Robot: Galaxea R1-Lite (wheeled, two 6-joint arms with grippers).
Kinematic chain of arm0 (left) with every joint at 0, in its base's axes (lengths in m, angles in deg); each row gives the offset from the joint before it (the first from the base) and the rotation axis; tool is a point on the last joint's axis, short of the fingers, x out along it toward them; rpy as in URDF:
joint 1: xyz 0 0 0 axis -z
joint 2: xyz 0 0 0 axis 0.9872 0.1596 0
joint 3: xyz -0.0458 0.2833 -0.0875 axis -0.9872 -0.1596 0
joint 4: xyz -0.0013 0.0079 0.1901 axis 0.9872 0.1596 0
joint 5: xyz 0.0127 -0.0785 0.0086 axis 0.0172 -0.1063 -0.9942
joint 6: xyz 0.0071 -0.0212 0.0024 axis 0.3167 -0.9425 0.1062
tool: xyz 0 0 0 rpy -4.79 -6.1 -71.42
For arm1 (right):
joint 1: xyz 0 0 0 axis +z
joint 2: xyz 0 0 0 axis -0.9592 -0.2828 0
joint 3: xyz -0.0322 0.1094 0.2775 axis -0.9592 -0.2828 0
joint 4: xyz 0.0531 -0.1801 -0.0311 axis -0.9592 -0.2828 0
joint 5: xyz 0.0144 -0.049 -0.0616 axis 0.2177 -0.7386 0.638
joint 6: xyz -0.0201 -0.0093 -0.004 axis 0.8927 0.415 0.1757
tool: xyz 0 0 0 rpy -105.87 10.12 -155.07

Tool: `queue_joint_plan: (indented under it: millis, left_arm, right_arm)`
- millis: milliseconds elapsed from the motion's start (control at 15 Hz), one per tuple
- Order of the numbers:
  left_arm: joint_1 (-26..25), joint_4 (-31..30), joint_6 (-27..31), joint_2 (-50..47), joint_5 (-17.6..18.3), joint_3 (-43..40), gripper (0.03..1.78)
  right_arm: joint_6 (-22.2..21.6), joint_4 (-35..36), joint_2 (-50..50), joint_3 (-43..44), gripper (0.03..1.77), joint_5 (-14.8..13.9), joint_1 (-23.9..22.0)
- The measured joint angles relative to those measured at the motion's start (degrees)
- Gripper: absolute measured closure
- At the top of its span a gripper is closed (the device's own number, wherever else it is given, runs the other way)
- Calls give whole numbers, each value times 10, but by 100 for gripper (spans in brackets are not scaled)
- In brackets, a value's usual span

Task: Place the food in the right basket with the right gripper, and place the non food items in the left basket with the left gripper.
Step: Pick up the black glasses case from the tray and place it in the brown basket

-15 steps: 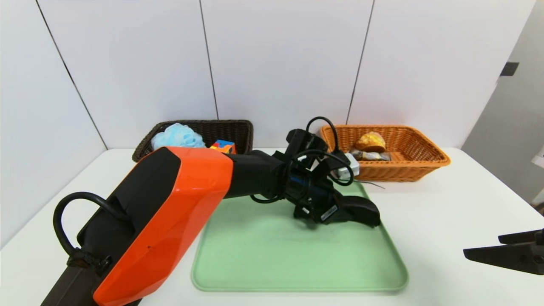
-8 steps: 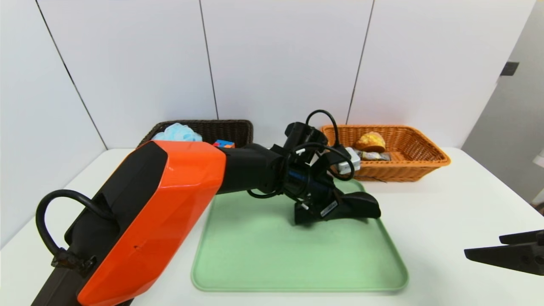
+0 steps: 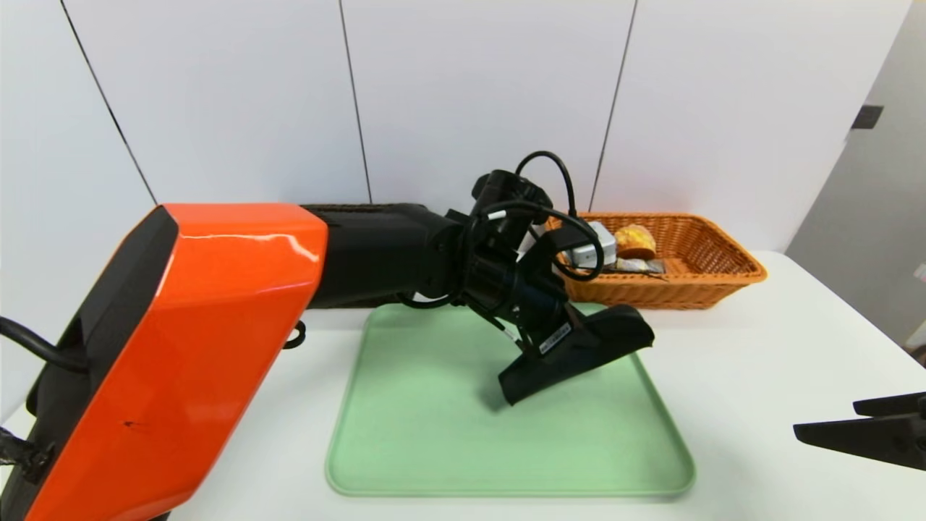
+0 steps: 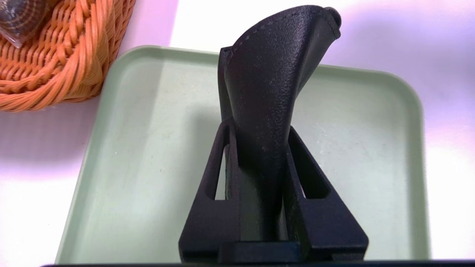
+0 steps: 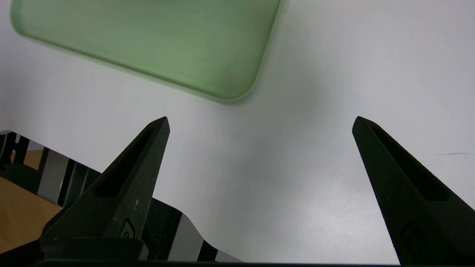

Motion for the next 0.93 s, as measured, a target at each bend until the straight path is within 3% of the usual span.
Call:
queue_joint_plan:
  millis: [533,733,933]
  left_arm:
    - [-8,31,-6,-81,-1,-1,147]
    - [-49,32,-12,-117,-4,0,147]
    - [-121,26,-17,-144,-4,0,149]
  right_arm:
    - [0,0,4,-9,10,-1,-9]
    - [1,0,7,-10,10,-1,-14]
    - [1,0,8,-10,10,-1,-15]
